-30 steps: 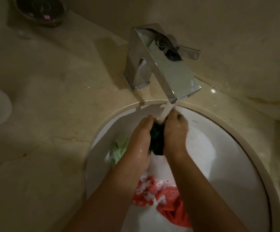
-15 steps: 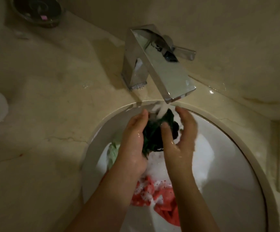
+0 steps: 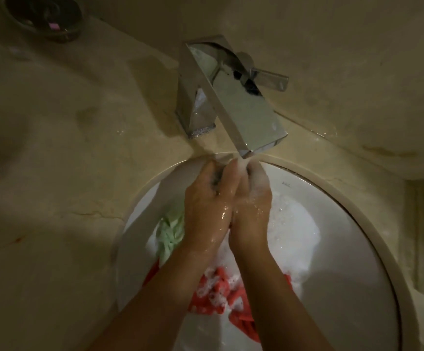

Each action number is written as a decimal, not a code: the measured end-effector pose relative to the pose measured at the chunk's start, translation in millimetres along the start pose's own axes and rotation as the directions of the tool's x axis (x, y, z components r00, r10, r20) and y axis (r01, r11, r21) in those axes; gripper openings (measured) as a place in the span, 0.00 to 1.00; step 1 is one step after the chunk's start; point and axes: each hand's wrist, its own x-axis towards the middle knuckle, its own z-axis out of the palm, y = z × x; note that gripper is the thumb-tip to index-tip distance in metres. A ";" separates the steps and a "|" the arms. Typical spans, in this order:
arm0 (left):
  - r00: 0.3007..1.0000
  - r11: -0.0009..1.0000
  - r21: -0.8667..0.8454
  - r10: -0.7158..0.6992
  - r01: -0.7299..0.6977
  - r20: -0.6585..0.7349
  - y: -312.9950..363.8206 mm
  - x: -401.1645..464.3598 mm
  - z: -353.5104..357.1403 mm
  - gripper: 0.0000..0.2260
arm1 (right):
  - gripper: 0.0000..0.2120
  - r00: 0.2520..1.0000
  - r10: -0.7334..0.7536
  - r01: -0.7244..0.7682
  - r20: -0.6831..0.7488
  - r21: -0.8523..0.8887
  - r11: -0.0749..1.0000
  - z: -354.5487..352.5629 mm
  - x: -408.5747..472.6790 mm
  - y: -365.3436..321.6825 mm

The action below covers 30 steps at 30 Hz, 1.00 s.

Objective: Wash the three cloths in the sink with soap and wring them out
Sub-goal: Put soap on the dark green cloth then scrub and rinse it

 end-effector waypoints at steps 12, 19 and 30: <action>0.878 0.875 -0.098 -0.478 0.475 -0.008 7.5 9.2 -1.7 0.07 | 0.12 0.966 0.258 -0.254 -0.001 0.159 0.954 -2.6 9.4 -1.3; 0.826 0.650 -0.515 -0.489 0.559 0.280 1.5 0.8 -25.0 0.28 | 0.16 0.948 -0.265 0.277 0.178 -0.046 0.960 -22.3 -25.4 16.0; 0.948 0.931 -0.235 -0.306 0.280 -0.084 8.4 5.1 7.0 0.15 | 0.16 0.963 -0.236 0.243 0.129 -0.049 0.969 -5.6 -6.0 23.8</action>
